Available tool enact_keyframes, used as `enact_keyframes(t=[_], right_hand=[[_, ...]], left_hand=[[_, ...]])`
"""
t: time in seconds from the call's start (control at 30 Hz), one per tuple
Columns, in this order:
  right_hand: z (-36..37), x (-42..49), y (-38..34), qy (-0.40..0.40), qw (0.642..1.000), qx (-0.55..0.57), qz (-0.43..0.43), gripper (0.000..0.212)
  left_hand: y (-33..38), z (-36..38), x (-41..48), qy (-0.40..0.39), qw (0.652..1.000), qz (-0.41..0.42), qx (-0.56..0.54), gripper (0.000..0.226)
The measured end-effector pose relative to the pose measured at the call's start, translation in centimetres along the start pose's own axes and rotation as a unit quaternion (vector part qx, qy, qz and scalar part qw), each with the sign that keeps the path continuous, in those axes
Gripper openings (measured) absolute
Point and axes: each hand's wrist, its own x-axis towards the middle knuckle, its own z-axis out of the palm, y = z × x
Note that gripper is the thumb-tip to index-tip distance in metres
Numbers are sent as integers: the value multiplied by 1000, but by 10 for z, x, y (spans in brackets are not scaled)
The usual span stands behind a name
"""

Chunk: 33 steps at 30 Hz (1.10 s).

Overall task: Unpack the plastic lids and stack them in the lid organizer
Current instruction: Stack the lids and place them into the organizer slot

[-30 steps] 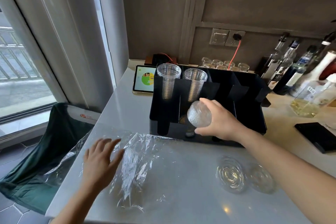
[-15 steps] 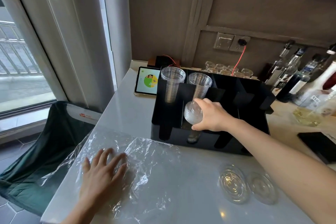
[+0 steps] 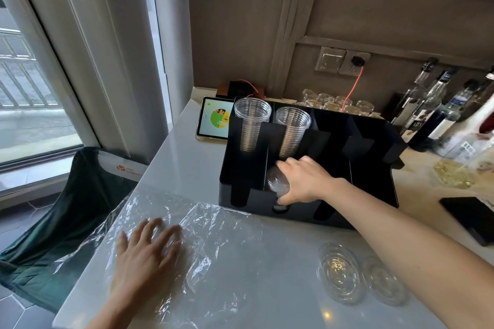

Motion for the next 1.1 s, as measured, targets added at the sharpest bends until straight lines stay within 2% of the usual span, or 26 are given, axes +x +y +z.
enact_keyframes(t=[0.2, 0.47, 0.53, 0.6, 0.77, 0.9, 1.1], right_hand=[[5, -1, -2, 34, 997, -57, -33, 100], [9, -14, -4, 77, 995, -48, -35, 116], [7, -20, -1, 107, 993, -32, -49, 109], [6, -26, 2, 132, 989, -27, -62, 91], [14, -35, 4, 124, 990, -33, -51, 58], [16, -32, -6, 115, 992, -22, -41, 52], [14, -35, -5, 117, 992, -20, -33, 54]], left_hand=[[0, 1, 0, 10, 1000, 5, 4, 44], [-3, 4, 0, 12, 1000, 8, 12, 47], [-3, 4, 0, 12, 1000, 6, 10, 46], [-2, 3, 0, 11, 1000, 3, 9, 46], [0, 1, -1, 6, 1000, -1, -1, 46], [0, 0, 1, -5, 1000, -7, -3, 48], [-2, 1, 1, -3, 1000, -4, 4, 49]])
